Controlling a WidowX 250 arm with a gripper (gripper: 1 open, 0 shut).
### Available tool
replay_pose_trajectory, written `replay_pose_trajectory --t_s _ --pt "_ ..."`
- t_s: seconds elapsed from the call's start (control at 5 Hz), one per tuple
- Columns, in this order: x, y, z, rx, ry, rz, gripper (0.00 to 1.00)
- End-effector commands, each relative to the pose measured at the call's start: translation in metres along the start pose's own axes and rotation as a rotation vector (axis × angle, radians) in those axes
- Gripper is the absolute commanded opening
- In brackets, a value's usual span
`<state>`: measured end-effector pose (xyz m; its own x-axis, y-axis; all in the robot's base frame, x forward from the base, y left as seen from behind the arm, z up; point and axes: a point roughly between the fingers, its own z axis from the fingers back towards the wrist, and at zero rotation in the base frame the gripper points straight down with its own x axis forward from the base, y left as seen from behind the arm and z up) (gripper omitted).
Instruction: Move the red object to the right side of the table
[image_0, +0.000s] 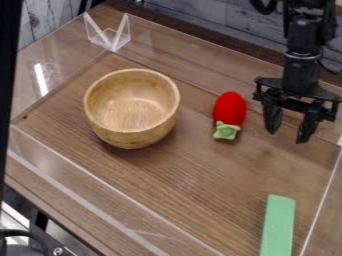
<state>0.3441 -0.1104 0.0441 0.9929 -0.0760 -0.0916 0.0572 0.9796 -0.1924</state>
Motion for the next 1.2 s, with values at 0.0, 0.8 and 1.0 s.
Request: replay_pose_trajectory --t_s 0.0,0.8,1.0 --pt "0.007 -0.011 0.024 -0.014 -0.06 -0.022 1.0" --pt "-0.02 0.061 0.083 -0.021 -0.061 0.012 1.0" --pt "-0.013 0.07 0.078 -0.02 -0.059 0.032 1.0"
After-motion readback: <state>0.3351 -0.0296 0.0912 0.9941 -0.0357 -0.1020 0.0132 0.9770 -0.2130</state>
